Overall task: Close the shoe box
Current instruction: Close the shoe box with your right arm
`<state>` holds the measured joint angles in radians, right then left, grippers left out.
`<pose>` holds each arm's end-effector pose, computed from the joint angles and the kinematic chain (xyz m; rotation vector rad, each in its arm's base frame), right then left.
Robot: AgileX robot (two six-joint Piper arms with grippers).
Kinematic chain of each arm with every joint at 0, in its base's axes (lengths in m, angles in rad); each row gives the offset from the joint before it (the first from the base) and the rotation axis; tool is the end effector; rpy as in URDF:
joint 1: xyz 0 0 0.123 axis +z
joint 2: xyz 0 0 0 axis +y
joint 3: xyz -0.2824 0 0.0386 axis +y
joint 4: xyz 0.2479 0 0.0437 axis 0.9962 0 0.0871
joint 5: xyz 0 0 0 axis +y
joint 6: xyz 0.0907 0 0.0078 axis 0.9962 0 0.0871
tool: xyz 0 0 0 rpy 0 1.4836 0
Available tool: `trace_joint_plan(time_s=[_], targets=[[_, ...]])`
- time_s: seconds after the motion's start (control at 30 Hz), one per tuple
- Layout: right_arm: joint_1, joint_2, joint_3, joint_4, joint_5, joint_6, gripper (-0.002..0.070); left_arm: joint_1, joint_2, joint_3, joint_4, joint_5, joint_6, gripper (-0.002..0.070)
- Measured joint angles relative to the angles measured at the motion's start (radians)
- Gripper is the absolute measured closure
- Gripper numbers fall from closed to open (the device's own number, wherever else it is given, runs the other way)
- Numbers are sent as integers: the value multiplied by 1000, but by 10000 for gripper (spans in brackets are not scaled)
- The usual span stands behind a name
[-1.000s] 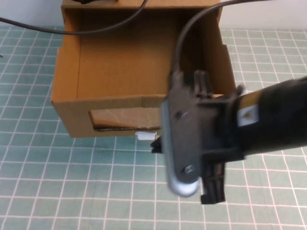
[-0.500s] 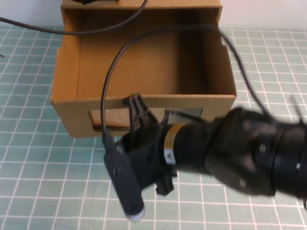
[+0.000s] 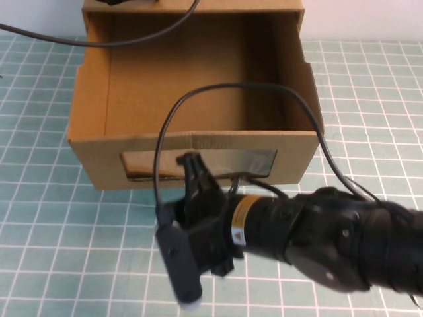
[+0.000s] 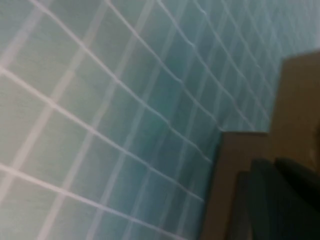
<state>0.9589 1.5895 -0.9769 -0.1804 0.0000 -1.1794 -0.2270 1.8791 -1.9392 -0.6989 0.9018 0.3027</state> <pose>0.2014 0.2869 0.2521 -1.9297 0.8420 -0.2415 0.4097 -0.1418 0.3930 0.3580 2.1791 -0.8061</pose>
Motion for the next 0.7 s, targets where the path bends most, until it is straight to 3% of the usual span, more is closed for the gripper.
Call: trace_joint_plan(time_s=[0.17, 0.7], targets=[[-62, 50, -12, 5, -116, -21, 690, 0, 0, 0, -4, 1, 0, 678], [-192, 300, -321, 41, -102, -25, 692, 6, 0, 0, -31, 19, 0, 678]])
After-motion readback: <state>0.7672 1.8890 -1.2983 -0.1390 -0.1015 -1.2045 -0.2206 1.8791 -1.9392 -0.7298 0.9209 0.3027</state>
